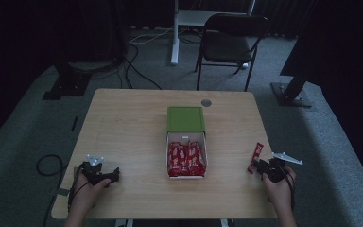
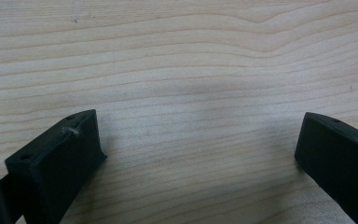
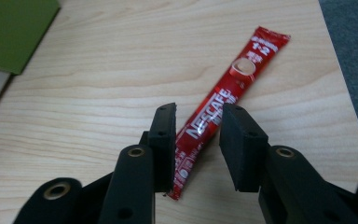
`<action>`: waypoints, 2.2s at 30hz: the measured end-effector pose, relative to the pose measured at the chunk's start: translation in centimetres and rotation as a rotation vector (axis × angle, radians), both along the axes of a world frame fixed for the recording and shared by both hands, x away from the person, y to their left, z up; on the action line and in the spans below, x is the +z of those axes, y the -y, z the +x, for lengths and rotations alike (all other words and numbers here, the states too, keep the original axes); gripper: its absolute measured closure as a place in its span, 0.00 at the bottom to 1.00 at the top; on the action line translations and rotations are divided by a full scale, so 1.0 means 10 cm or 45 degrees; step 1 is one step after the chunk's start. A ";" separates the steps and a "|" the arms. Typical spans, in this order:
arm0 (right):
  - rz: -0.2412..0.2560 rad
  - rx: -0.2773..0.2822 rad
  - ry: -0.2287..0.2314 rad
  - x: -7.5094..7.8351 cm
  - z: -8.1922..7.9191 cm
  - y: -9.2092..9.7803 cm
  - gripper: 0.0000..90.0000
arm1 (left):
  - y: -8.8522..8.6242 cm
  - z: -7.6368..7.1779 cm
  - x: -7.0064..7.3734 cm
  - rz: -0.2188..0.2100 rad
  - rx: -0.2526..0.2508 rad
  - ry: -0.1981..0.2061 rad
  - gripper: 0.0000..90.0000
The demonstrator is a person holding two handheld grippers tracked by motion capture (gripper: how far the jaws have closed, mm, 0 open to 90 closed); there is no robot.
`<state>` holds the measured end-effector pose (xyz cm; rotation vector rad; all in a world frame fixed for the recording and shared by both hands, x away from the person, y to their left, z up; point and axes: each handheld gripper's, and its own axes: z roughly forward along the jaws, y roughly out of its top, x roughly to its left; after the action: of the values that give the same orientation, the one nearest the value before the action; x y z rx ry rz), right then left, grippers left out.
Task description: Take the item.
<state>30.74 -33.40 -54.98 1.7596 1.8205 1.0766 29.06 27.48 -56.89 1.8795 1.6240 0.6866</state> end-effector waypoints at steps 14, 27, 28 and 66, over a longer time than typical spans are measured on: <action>0.019 0.164 0.135 0.09 -0.03 -0.26 0.61 | 0.00 0.00 0.00 0.000 0.000 0.000 0.01; -0.004 0.307 0.161 0.05 -0.03 -0.45 0.55 | 0.00 0.00 0.00 0.000 0.000 -0.001 0.01; -0.007 0.315 0.162 0.05 -0.03 -0.45 0.55 | 0.00 0.00 0.00 0.000 0.000 -0.001 0.01; -0.216 0.583 0.069 -0.25 -0.02 -0.75 0.17 | 0.00 0.00 0.00 0.000 -0.001 -0.001 0.01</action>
<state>30.57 -25.91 -57.51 1.2343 2.2686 1.0752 29.06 27.49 -56.89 1.8803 1.6238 0.6864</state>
